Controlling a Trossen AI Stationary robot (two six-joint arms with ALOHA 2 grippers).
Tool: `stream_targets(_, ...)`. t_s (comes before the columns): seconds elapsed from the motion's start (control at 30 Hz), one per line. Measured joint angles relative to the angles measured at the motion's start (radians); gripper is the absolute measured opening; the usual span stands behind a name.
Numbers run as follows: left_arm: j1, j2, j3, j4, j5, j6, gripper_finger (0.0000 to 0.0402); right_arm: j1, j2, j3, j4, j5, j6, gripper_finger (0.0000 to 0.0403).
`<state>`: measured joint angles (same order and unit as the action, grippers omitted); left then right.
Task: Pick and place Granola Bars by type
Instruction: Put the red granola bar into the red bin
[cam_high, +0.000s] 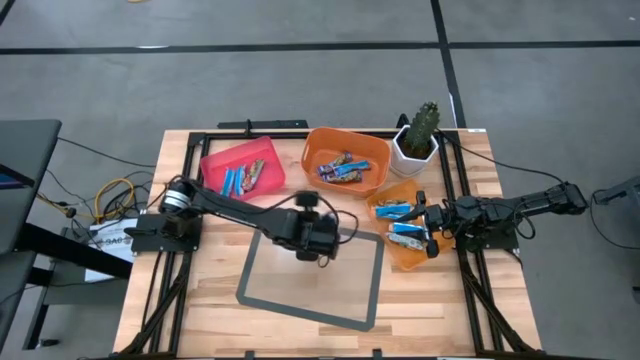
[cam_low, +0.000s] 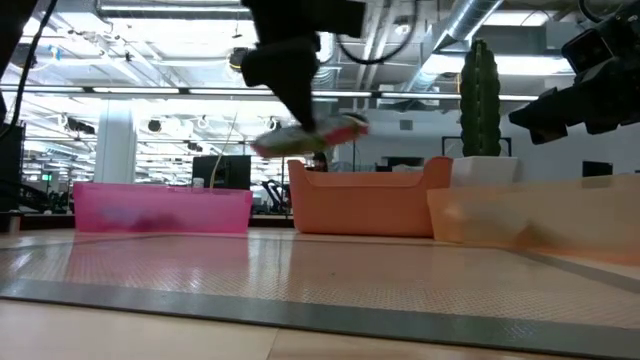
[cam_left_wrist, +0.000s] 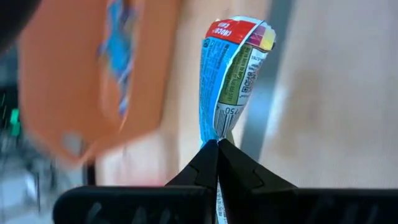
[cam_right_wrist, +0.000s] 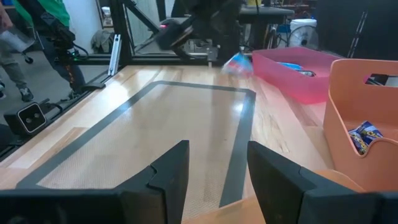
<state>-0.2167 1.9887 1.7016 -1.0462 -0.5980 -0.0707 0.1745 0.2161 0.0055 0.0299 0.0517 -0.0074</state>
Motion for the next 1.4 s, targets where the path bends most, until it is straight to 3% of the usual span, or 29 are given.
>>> stream_targets(0.3,0.005,-0.119,-0.062,-0.307,-0.196,-0.536,0.0,0.0,0.0,0.0,0.0,0.0,0.0,0.0154)
stream_targets(0.63,0.108,-0.404,-0.436,-0.293,-0.226,-0.888,0.0,0.0,0.0,0.0,0.0,0.0,0.0,0.0154)
stream_targets(0.93,0.297,-0.607,-0.715,-0.138,-0.256,-0.937,0.0,0.0,0.0,0.0,0.0,0.0,0.0,0.0154)
stream_targets(1.17,0.447,-0.631,-0.848,-0.004,-0.235,-0.882,0.0,0.0,0.0,0.0,0.0,0.0,0.0,0.0154)
stream_targets(1.4,0.494,-0.631,-0.939,0.161,-0.15,-0.827,0.0,0.0,0.0,0.0,0.0,0.0,0.0,0.0154)
